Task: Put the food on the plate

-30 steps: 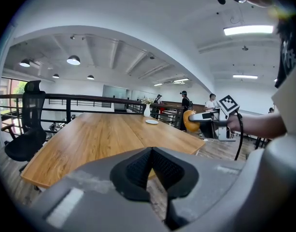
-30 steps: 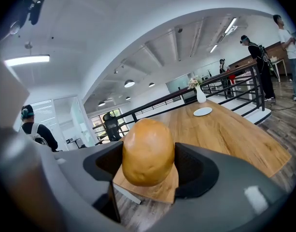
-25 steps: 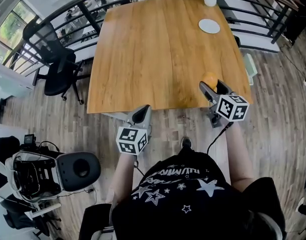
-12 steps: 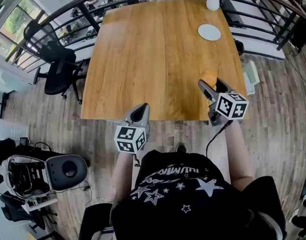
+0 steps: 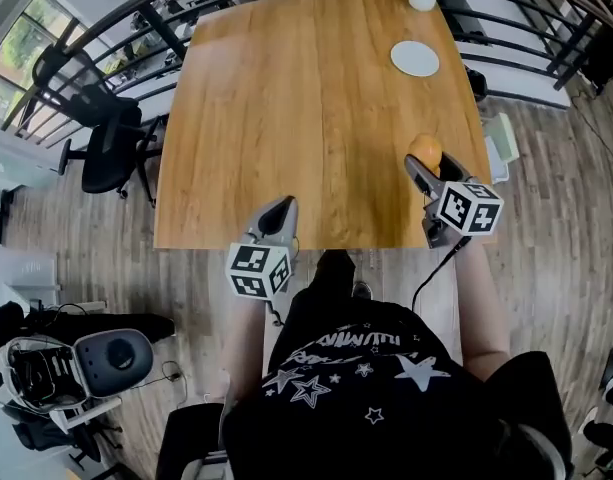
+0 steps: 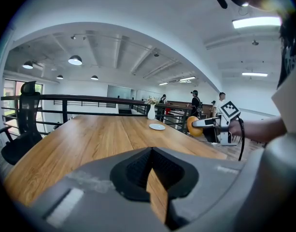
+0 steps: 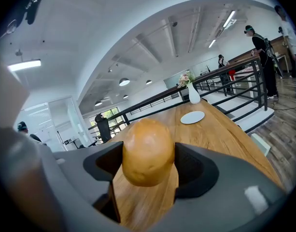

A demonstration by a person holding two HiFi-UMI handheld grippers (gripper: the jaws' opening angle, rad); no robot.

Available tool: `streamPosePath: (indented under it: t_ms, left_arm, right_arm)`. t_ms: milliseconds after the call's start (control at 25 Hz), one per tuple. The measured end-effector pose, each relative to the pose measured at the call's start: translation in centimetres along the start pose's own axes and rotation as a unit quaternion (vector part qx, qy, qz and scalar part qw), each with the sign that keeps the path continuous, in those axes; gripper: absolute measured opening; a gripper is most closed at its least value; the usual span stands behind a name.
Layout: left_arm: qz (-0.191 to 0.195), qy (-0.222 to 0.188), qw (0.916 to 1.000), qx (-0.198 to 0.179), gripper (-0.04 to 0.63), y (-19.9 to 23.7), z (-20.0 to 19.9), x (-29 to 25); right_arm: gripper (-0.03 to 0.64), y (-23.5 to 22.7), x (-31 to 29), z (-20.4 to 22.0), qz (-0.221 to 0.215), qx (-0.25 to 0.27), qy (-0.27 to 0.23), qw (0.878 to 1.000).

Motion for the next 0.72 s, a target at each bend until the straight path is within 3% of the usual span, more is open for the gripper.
streamPosePath:
  t_ms: [720]
  left_arm:
    - [0.081, -0.008, 0.9961, -0.036, 0.000, 6.7, -7.7, -14.8]
  right_arm:
    - [0.337, -8.3, -8.7, -5.7, 0.088, 0.008, -0.007, 0.996]
Point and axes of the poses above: the fingertips, and each gripper's own axes: x backward along the fingers, y to its left, z out of its underside, the point moved 3 cm from there along x, backward along the fingers, and after that the axes turned 8 degrees about z, right-handed, at the moved point
